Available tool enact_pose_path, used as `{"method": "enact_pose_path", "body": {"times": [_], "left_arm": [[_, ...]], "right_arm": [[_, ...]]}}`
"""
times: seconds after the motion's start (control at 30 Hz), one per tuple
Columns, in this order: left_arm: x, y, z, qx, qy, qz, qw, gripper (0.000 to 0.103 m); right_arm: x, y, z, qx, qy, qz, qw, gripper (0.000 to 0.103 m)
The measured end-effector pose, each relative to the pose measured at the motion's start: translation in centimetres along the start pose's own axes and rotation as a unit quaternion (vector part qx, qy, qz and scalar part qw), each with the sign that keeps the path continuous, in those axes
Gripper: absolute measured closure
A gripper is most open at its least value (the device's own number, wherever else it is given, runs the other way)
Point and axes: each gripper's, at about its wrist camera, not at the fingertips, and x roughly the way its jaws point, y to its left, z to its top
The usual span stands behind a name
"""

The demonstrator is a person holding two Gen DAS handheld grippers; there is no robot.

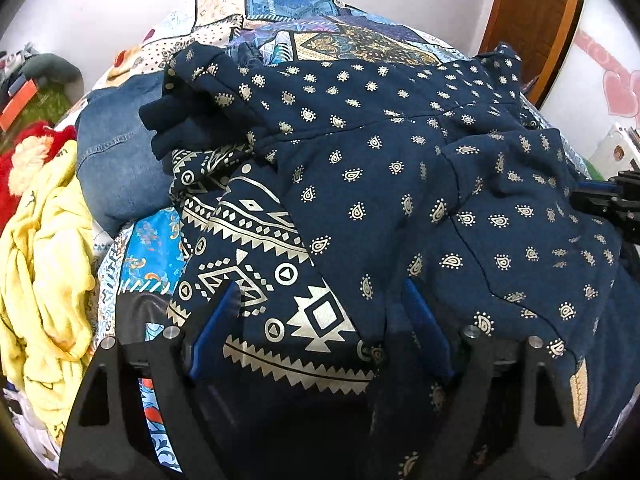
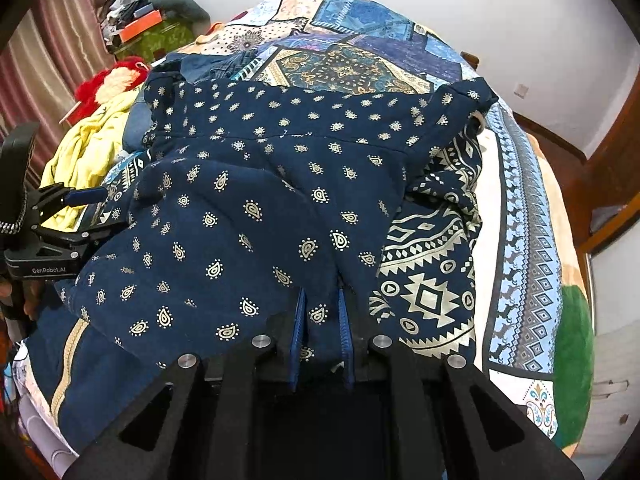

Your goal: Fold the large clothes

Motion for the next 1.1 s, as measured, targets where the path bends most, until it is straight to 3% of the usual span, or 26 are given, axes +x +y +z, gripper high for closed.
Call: {"method": "enact_pose_path", "body": {"times": [0.23, 0.27, 0.33, 0.37, 0.47, 0.63, 0.77, 0.93, 1.1], "left_arm": [[0.5, 0.3, 0.2, -0.004, 0.003, -0.003, 1.0000, 0.016], [0.6, 0.4, 0.2, -0.007, 0.004, -0.003, 1.0000, 0.016], [0.7, 0.7, 0.2, -0.015, 0.006, -0.011, 0.9998, 0.015], [0.8, 0.8, 0.2, -0.019, 0.007, -0.014, 0.9997, 0.016], [0.3, 1.3, 0.4, -0.027, 0.008, -0.023, 0.9993, 0.016], [-2.5, 4.2, 2.0, -0.052, -0.026, -0.006, 0.9983, 0.016], [-3.2, 8.2, 3.9, -0.091, -0.037, 0.012, 0.9951, 0.016], [-0.5, 13.0, 5.7, -0.137, -0.021, 0.018, 0.9902, 0.016], [3.8, 15.6, 7.6, -0.169, 0.001, -0.008, 0.9857, 0.016]], "right_arm": [[-1.2, -1.2, -1.0, 0.020, -0.001, -0.011, 1.000, 0.091], [-1.4, -1.6, -1.3, 0.022, 0.000, -0.028, 0.999, 0.066], [-2.1, -3.1, -2.3, 0.029, -0.023, -0.100, 0.994, 0.005], [-2.4, -3.8, -2.6, 0.033, -0.031, -0.108, 0.993, 0.002], [-3.0, -6.6, -3.0, 0.070, -0.013, -0.086, 0.994, 0.002], [-5.6, -8.8, -0.9, 0.107, -0.067, -0.044, 0.991, 0.002], [-5.1, -9.2, 1.8, 0.117, -0.084, -0.015, 0.989, 0.002], [-1.8, -9.7, 4.9, 0.130, -0.072, 0.014, 0.989, 0.002], [2.7, -11.2, 7.5, 0.148, -0.045, 0.038, 0.987, 0.002]]}}
